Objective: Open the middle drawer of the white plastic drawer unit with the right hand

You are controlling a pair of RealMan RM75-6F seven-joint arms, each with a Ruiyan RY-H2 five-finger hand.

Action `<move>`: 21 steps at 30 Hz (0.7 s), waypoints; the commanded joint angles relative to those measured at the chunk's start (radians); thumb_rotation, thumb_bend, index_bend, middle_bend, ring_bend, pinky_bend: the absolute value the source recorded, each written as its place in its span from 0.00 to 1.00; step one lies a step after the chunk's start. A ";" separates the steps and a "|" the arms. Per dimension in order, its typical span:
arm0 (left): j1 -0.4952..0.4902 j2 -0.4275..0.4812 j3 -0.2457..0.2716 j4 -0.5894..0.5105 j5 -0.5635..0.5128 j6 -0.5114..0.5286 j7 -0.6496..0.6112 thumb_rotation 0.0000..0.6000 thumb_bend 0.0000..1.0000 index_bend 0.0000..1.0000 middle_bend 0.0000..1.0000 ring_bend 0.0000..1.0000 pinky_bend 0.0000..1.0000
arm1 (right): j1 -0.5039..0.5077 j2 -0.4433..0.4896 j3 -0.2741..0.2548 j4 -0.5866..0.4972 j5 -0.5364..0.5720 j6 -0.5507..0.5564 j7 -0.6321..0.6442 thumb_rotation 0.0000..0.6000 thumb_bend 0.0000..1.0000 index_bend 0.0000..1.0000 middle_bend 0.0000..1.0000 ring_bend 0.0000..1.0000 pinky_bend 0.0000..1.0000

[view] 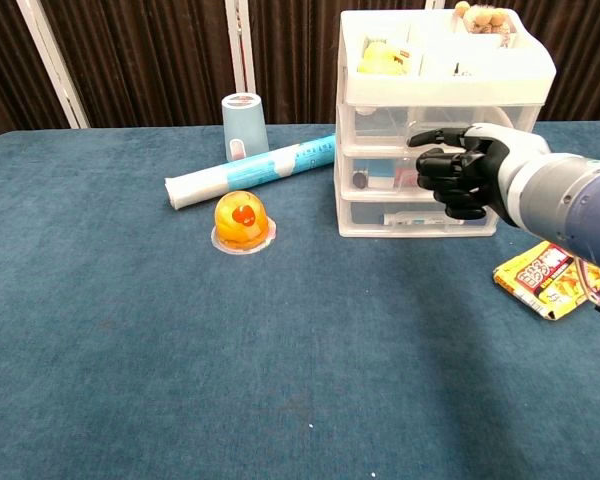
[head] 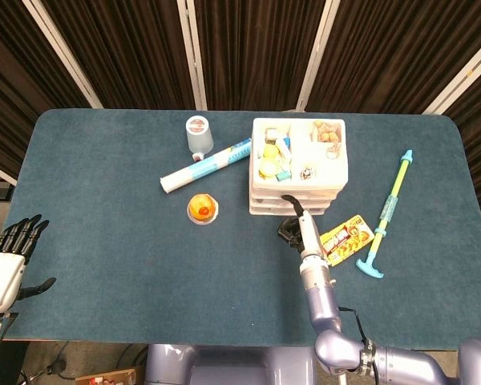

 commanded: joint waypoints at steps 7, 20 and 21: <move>-0.001 0.001 -0.003 0.001 -0.005 0.001 -0.005 1.00 0.01 0.02 0.00 0.00 0.09 | -0.011 0.002 -0.030 -0.021 -0.004 0.019 -0.011 1.00 0.90 0.19 0.97 0.97 1.00; -0.001 -0.007 -0.005 0.003 -0.012 -0.002 0.014 1.00 0.01 0.03 0.00 0.00 0.09 | -0.053 0.032 -0.086 -0.064 -0.046 0.017 0.008 1.00 0.88 0.20 0.96 0.96 1.00; 0.000 -0.008 -0.005 0.004 -0.012 -0.001 0.015 1.00 0.01 0.03 0.00 0.00 0.09 | -0.055 0.034 -0.092 -0.065 -0.052 0.018 0.006 1.00 0.86 0.17 0.94 0.94 0.99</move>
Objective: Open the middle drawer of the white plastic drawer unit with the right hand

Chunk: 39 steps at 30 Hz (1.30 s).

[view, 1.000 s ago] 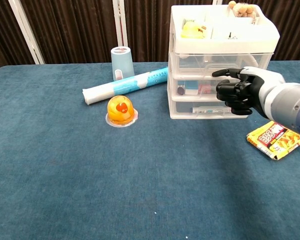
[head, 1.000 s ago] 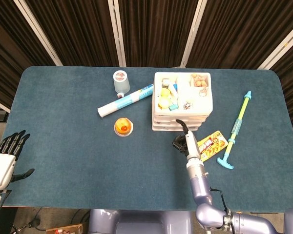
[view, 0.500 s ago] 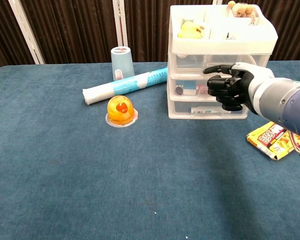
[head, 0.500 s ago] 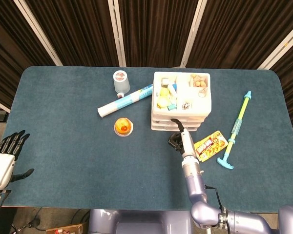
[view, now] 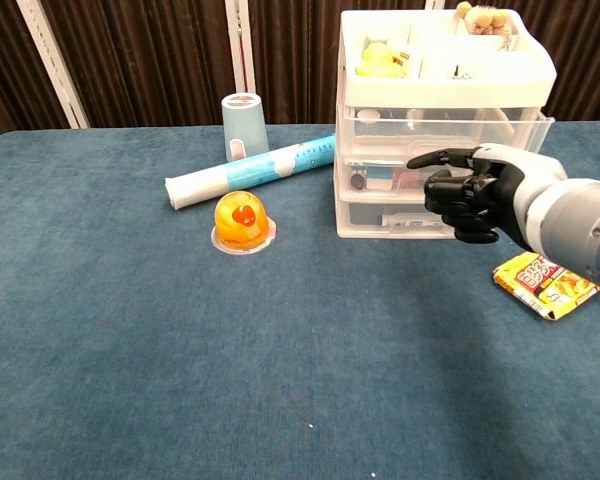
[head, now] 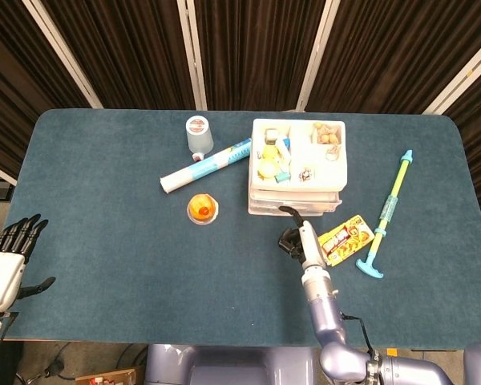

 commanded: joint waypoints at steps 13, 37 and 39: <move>0.004 -0.010 -0.001 0.011 0.011 0.018 0.014 1.00 0.01 0.03 0.00 0.00 0.09 | -0.073 0.014 -0.208 -0.011 -0.298 0.153 -0.089 1.00 0.65 0.00 0.81 0.83 0.91; 0.005 -0.013 0.004 0.012 0.016 0.016 0.032 1.00 0.01 0.02 0.00 0.00 0.09 | -0.016 0.106 -0.107 0.001 -0.363 0.223 -0.484 1.00 0.74 0.22 0.85 0.86 0.93; 0.005 -0.013 0.004 0.012 0.015 0.016 0.032 1.00 0.01 0.02 0.00 0.00 0.09 | -0.010 0.107 -0.096 0.002 -0.333 0.219 -0.506 1.00 0.74 0.22 0.85 0.87 0.93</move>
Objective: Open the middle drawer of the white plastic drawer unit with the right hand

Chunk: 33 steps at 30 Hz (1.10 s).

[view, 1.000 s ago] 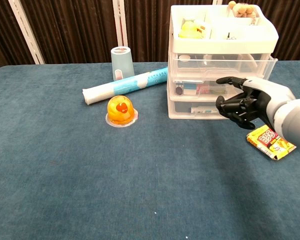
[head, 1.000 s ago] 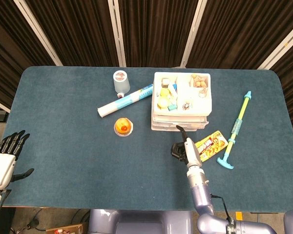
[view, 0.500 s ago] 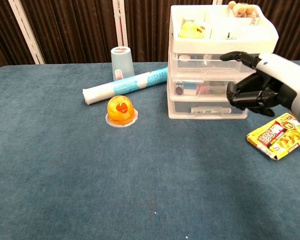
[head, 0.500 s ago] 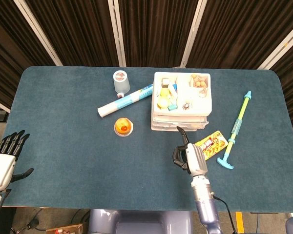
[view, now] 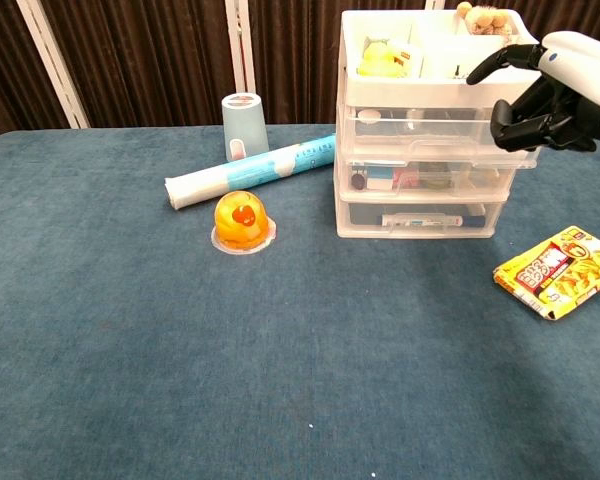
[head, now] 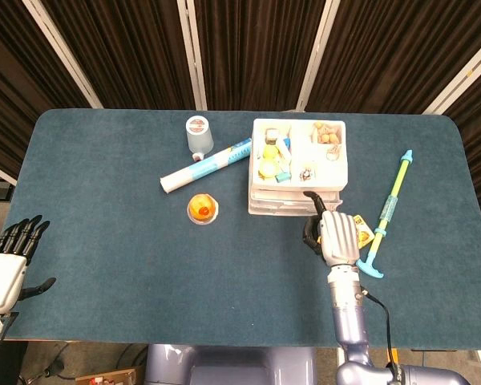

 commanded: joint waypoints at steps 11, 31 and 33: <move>0.000 0.001 0.000 0.001 0.002 0.001 -0.006 1.00 0.01 0.02 0.00 0.00 0.09 | 0.023 0.005 0.027 0.017 0.149 -0.020 -0.093 1.00 0.75 0.25 0.87 0.88 0.93; -0.001 0.002 0.003 0.000 0.001 -0.004 -0.004 1.00 0.01 0.02 0.00 0.00 0.09 | 0.029 0.020 0.038 0.069 0.186 -0.055 -0.040 1.00 0.82 0.58 0.91 0.92 0.96; -0.001 0.003 0.003 -0.001 0.001 -0.005 -0.005 1.00 0.01 0.02 0.00 0.00 0.09 | 0.025 0.022 0.030 0.063 0.180 -0.054 -0.036 1.00 0.82 0.58 0.91 0.92 0.96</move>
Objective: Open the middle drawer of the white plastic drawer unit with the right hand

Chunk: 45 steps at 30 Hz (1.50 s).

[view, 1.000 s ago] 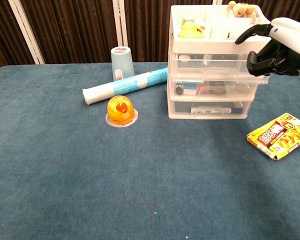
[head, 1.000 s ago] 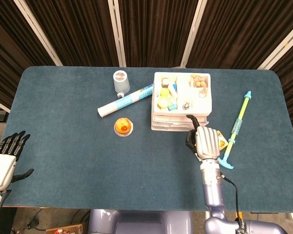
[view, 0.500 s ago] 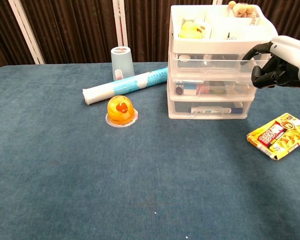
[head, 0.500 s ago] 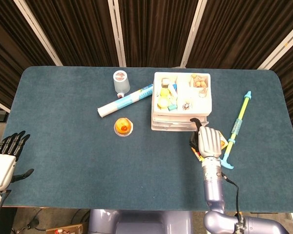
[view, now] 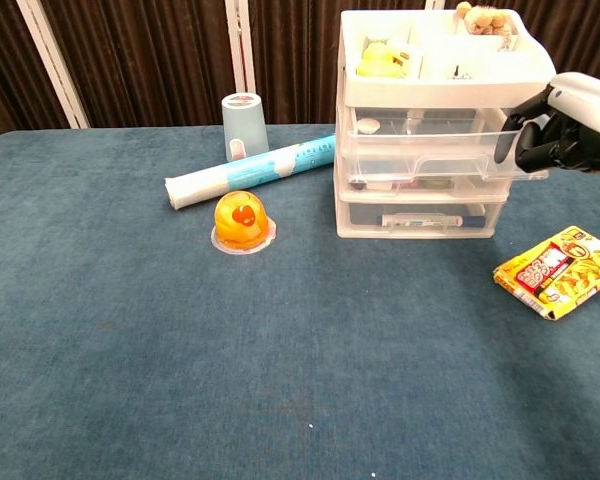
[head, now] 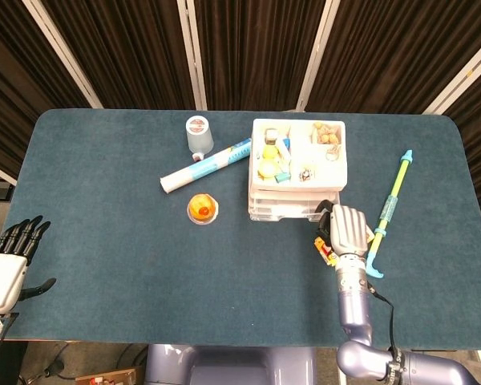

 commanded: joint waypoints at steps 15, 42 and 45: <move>0.000 -0.002 0.000 -0.001 -0.002 -0.001 0.006 1.00 0.01 0.02 0.00 0.00 0.09 | -0.083 0.045 -0.095 -0.085 -0.099 0.025 0.097 1.00 0.82 0.58 0.91 0.92 0.96; 0.002 0.005 -0.001 -0.006 -0.003 0.004 -0.009 1.00 0.01 0.02 0.00 0.00 0.09 | -0.201 0.202 -0.275 -0.237 -0.381 0.094 0.107 1.00 0.20 0.00 0.81 0.84 0.93; 0.003 0.005 0.000 -0.004 0.003 0.007 -0.012 1.00 0.01 0.02 0.00 0.00 0.09 | -0.250 0.286 -0.345 -0.231 -0.527 0.132 0.145 1.00 0.20 0.00 0.80 0.83 0.92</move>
